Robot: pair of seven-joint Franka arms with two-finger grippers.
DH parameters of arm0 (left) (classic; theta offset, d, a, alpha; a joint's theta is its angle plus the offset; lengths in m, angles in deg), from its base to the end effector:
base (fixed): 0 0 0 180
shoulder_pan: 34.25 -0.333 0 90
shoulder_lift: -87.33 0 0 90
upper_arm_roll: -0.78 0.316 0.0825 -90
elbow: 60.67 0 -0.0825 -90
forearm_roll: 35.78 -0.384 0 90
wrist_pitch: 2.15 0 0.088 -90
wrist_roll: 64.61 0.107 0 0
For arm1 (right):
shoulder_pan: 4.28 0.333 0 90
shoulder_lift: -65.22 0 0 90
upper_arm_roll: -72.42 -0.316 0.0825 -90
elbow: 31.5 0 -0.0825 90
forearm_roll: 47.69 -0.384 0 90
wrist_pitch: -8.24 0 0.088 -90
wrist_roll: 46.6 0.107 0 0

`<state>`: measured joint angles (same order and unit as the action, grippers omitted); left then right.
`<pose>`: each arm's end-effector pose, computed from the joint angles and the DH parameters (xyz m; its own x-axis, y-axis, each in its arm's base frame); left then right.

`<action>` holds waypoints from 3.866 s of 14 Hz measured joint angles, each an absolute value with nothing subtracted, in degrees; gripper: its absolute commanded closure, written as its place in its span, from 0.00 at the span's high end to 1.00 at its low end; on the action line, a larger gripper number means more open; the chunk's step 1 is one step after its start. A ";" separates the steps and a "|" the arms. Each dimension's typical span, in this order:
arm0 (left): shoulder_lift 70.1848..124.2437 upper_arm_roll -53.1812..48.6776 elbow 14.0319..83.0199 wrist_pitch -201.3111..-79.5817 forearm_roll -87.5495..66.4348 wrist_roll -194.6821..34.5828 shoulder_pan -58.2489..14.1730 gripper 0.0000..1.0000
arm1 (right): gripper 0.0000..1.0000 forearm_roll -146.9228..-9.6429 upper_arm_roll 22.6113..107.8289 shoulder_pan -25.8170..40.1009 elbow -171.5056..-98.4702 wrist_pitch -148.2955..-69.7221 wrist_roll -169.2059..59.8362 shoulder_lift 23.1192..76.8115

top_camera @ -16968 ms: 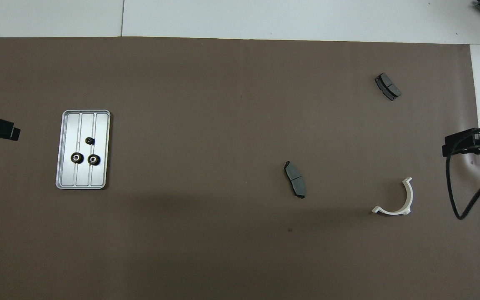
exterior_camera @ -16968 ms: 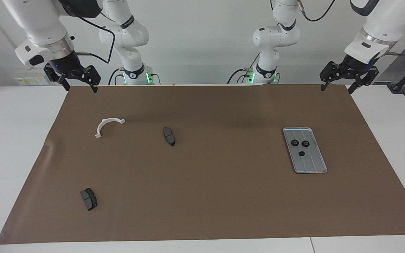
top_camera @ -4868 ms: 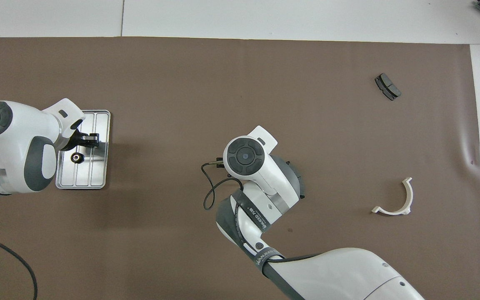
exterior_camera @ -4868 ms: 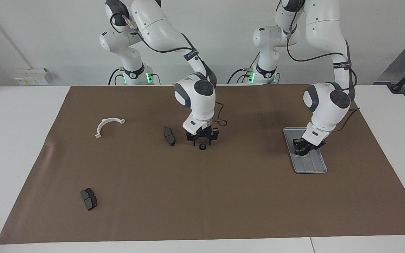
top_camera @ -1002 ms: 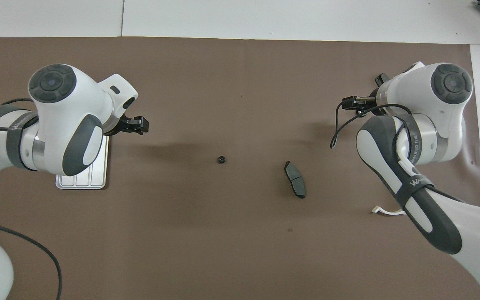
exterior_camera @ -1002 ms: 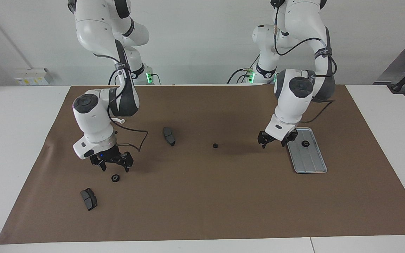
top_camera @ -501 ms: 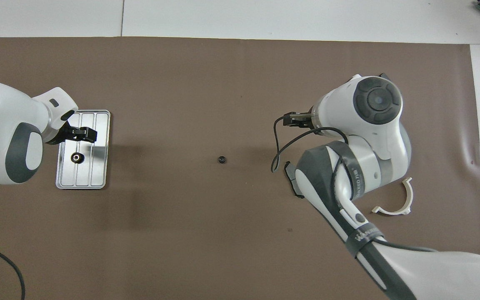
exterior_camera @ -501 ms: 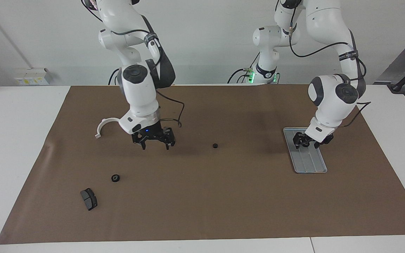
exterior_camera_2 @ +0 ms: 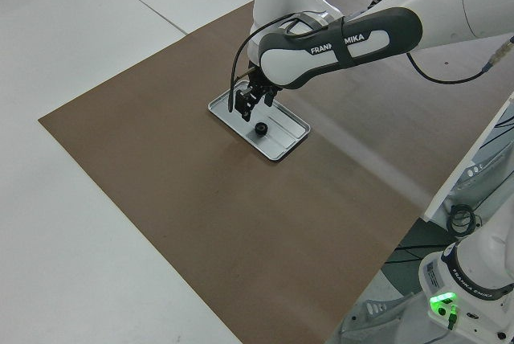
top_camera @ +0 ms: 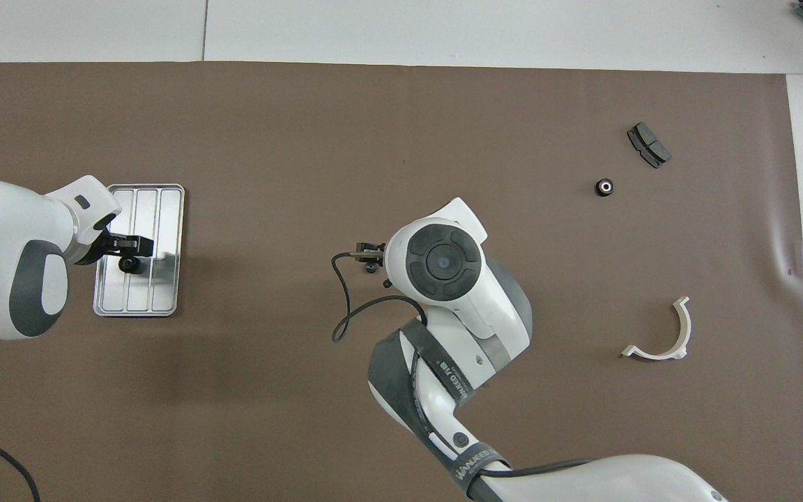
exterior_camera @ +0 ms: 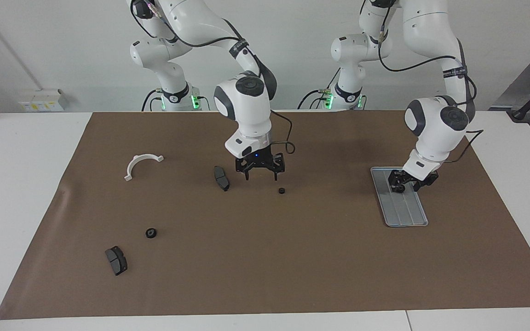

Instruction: Place bearing gear from tray to pile

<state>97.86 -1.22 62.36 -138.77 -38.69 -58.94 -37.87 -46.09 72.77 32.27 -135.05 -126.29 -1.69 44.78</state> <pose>0.5673 0.0168 0.3217 0.9931 -0.1065 0.0498 -0.1048 -0.9939 -0.0355 0.5312 0.3887 0.3649 0.9791 -0.1400 0.1472 -0.1243 -0.9860 -0.1111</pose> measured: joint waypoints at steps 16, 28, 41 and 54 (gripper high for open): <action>97.69 -1.20 66.21 -142.00 -38.69 -60.47 -39.24 0.42 | 0.57 -39.00 73.07 35.27 -131.02 -132.71 3.35 35.07; 97.59 -2.30 63.11 -140.79 -36.33 -63.76 -37.53 0.22 | 0.08 -38.94 73.00 35.42 -131.06 -132.71 3.35 34.62; 98.06 -2.94 55.07 -136.83 -34.56 -99.02 -16.64 0.27 | 0.00 -38.82 74.43 24.50 -129.12 -117.94 -9.34 44.01; 104.60 -2.90 43.68 -136.63 -34.57 -117.85 0.83 0.20 | 0.00 -43.94 74.38 -0.37 -151.87 -126.19 -48.34 51.94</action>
<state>104.60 -2.90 43.68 -136.63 -34.57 -117.85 0.83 -43.94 74.38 -0.37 -151.87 -126.19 -48.34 51.94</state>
